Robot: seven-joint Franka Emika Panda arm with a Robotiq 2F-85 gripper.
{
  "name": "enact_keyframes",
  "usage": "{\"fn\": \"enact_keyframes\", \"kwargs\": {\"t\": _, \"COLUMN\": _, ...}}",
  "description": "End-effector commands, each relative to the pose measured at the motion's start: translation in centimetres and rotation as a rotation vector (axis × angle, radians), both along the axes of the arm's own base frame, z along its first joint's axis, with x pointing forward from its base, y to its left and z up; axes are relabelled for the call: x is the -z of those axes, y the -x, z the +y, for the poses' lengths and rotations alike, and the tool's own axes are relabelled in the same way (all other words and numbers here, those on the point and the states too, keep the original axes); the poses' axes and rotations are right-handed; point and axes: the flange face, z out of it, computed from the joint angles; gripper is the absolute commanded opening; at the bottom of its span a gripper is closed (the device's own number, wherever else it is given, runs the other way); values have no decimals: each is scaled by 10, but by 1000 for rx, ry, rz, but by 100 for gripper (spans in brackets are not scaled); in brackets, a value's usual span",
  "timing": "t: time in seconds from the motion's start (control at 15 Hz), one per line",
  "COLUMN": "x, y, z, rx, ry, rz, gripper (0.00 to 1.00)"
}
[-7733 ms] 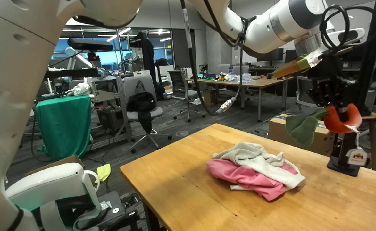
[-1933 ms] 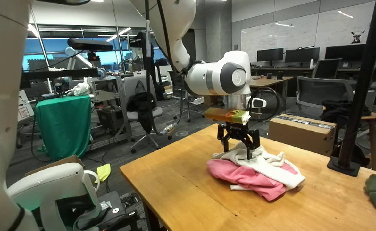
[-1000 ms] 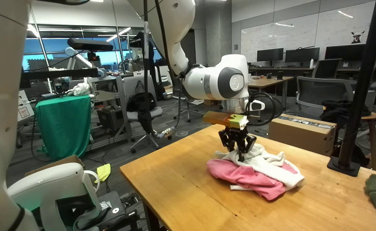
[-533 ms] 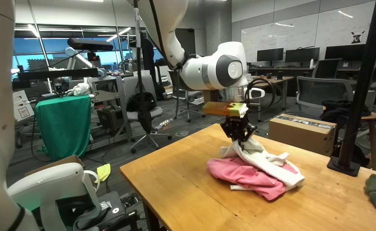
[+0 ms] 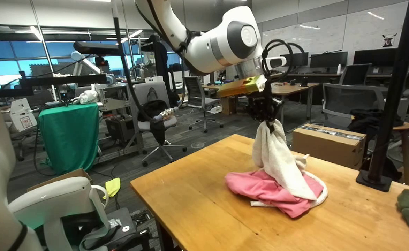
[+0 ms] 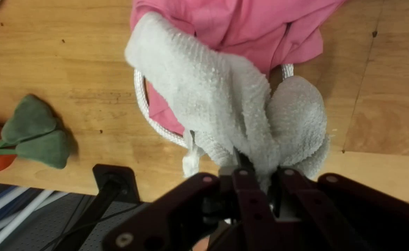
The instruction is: Separate the objects on the table
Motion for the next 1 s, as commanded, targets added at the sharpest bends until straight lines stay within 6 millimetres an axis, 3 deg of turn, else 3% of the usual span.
{"fn": "enact_keyframes", "kwargs": {"t": 0.0, "x": -38, "y": 11, "z": 2, "rx": 39, "ry": -29, "rz": -103, "gripper": 10}}
{"fn": "enact_keyframes", "kwargs": {"t": 0.33, "x": -65, "y": 16, "z": 12, "rx": 35, "ry": -123, "rz": -142, "gripper": 10}}
{"fn": "enact_keyframes", "kwargs": {"t": 0.93, "x": -60, "y": 52, "z": 67, "rx": -250, "ry": -376, "rz": 114, "gripper": 10}}
